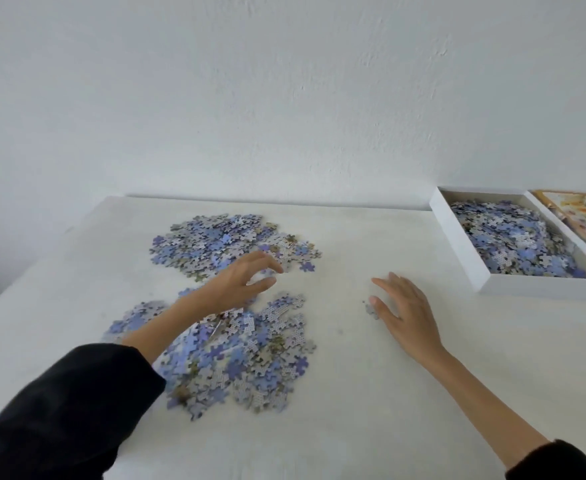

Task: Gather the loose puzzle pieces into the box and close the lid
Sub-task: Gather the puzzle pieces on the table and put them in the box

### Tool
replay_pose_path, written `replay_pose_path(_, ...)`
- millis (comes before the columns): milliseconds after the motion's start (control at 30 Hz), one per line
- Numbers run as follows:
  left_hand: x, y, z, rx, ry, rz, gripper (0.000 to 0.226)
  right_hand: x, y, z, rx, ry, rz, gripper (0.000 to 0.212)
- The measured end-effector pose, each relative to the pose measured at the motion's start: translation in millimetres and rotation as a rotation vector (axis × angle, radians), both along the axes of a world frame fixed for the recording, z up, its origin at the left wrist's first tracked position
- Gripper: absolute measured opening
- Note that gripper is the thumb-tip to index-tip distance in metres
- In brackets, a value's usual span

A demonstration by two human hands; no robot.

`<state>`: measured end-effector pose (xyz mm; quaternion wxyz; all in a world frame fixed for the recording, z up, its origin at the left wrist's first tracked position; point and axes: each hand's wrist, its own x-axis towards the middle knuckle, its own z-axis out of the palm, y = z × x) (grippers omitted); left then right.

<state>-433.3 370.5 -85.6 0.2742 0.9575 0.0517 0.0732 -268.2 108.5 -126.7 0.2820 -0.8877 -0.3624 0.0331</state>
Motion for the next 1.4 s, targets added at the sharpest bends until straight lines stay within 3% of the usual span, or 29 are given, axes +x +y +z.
replay_pose_path(300,-82,67,-17,0.015,0.063,0.137,0.047,-86,84,-5,-0.085,-0.016,0.071,0.048)
replay_pose_path(433,-88,64,-23,0.001,0.0,0.1,0.04,-109,115,0,-0.079,0.016,0.106,0.049)
replay_pose_path(633,-95,73,-21,-0.083,-0.105,0.095,0.045,-99,126,17,0.196,0.147,0.012,0.05)
replay_pose_path(767,-102,101,-20,-0.049,-0.077,0.138,0.049,-84,124,16,0.08,0.139,-0.084,0.053)
replay_pose_path(900,-101,102,-40,0.126,0.021,0.106,0.057,-101,134,2,-0.062,0.044,0.001,0.059)
replay_pose_path(1067,-91,95,-40,0.059,-0.086,0.067,0.067,-107,148,6,0.163,0.11,0.049,0.06)
replay_pose_path(1200,-85,117,-33,-0.116,-0.226,0.287,0.065,-65,152,19,0.308,0.061,-0.035,0.047)
replay_pose_path(1300,-78,150,-30,-0.234,-0.274,0.543,0.05,-22,156,24,0.324,0.236,-0.088,0.048)
replay_pose_path(1400,-75,178,-33,-0.283,-0.197,0.687,0.055,5,165,23,0.284,0.387,-0.039,0.051)
